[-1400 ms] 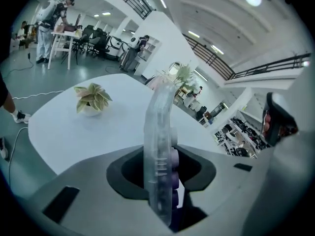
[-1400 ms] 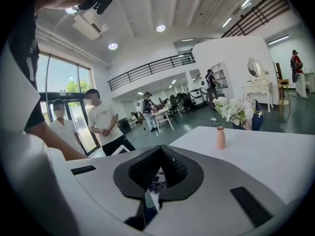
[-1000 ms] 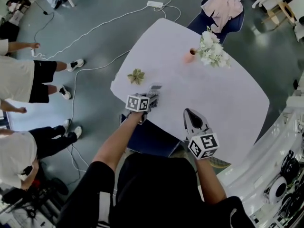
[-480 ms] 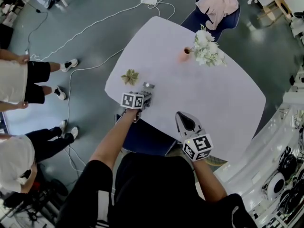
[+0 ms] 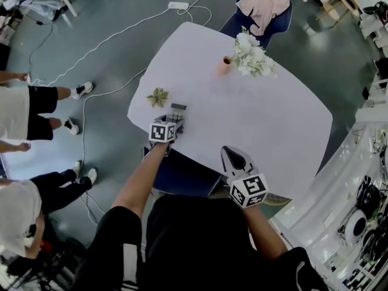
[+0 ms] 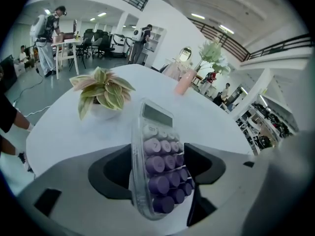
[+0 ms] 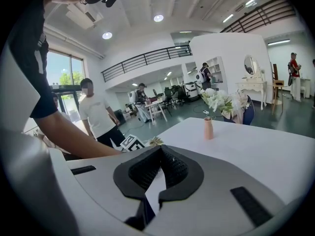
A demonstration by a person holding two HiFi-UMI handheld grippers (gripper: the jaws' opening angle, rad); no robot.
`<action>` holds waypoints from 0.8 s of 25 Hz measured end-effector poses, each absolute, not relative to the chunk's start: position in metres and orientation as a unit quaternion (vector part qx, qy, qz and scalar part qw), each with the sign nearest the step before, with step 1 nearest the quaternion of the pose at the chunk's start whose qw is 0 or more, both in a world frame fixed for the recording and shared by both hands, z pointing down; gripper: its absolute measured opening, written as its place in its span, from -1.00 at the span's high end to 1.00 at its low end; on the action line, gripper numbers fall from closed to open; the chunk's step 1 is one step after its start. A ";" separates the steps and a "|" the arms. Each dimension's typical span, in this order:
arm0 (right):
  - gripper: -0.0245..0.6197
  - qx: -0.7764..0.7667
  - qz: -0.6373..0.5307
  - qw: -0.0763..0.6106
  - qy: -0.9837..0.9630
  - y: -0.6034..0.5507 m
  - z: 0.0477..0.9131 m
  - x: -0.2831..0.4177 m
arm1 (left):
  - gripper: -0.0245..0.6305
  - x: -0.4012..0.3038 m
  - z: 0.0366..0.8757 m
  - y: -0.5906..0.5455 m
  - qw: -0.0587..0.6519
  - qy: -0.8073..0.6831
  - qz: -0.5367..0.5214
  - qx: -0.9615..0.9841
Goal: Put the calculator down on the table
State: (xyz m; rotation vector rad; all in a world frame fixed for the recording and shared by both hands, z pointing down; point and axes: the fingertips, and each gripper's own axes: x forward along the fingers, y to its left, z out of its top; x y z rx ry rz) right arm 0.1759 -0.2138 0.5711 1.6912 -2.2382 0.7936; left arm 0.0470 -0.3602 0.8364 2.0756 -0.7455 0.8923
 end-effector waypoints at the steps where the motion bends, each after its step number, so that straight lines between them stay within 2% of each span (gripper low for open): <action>1: 0.93 0.577 0.271 0.111 -0.762 -0.211 0.571 0.174 | 0.01 0.046 0.836 -0.361 0.370 -0.292 0.348 0.811; 13: 0.93 0.586 0.246 0.104 -0.765 -0.200 0.556 0.167 | -0.01 0.024 0.819 -0.359 0.339 -0.315 0.334 0.821; 20: 0.93 0.597 0.229 0.091 -0.764 -0.181 0.533 0.159 | -0.01 -0.002 0.708 -0.309 0.321 -0.311 0.224 0.866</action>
